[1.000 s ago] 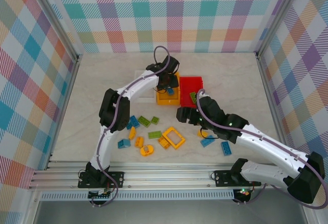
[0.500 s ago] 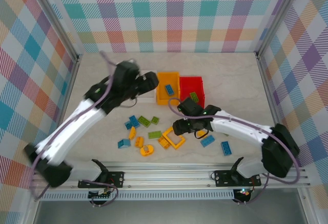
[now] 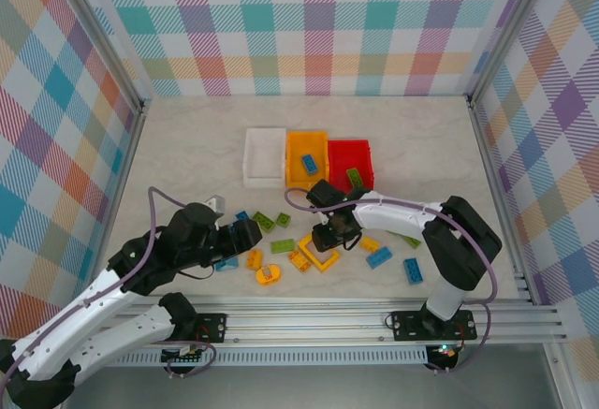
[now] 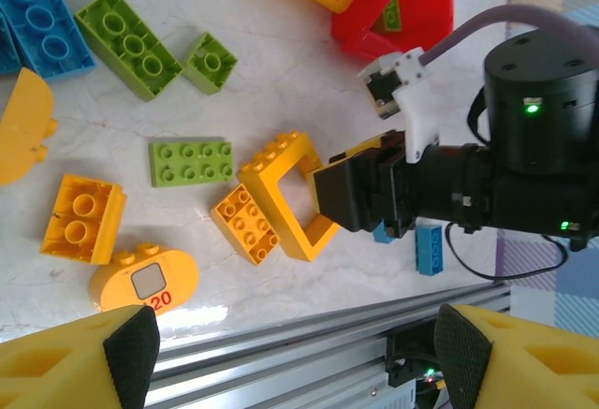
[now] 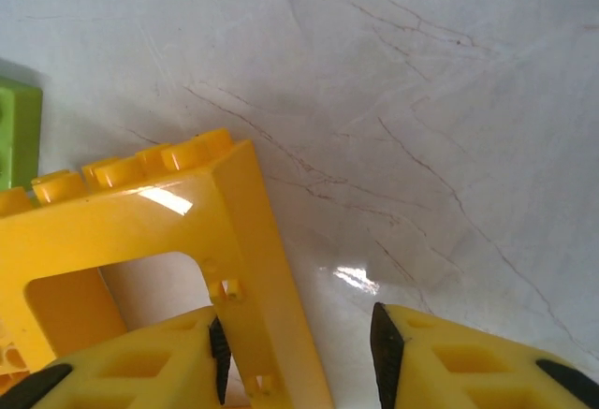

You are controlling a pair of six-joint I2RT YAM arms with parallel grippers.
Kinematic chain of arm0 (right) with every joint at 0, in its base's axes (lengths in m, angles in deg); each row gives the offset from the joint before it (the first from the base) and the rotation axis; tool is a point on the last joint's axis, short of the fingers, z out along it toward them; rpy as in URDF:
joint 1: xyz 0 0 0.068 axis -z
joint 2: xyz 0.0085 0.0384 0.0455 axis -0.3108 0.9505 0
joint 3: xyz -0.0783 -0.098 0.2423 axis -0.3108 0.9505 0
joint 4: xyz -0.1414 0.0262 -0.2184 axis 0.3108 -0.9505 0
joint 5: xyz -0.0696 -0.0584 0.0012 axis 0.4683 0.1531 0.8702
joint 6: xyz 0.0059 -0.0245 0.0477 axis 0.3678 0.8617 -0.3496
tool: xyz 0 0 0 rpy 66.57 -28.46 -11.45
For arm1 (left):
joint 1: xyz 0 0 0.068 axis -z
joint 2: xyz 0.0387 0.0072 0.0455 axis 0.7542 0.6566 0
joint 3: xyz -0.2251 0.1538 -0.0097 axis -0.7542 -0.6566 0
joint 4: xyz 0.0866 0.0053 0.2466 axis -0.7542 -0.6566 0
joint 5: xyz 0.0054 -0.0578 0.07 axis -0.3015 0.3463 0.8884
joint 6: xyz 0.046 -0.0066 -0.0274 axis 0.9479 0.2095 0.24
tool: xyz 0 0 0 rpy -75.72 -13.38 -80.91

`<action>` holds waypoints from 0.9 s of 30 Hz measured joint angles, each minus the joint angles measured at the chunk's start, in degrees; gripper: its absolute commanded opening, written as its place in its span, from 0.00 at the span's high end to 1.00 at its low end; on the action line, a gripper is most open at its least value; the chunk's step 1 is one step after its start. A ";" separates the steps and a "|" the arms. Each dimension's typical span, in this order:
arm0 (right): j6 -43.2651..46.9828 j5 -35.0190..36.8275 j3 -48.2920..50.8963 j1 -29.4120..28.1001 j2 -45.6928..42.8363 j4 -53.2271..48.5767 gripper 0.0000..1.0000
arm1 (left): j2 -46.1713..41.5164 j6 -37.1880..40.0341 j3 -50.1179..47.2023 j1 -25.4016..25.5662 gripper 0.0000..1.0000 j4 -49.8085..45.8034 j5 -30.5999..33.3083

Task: Sort the legos into containers by color

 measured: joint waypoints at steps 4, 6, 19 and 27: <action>0.13 0.00 -0.28 0.00 0.22 0.70 0.80 | -0.94 -0.63 -0.44 0.02 0.21 1.25 1.57; -0.31 0.02 -0.46 0.00 0.20 0.74 0.82 | -1.01 -0.98 -0.72 0.02 0.21 1.51 2.56; -8.04 3.87 -33.75 -0.39 7.61 -9.25 0.88 | -8.07 -2.84 0.13 0.02 0.22 -2.29 16.00; -15.10 9.64 -70.64 0.98 33.55 -19.76 0.87 | -8.50 -3.17 0.83 0.02 0.23 -3.13 19.41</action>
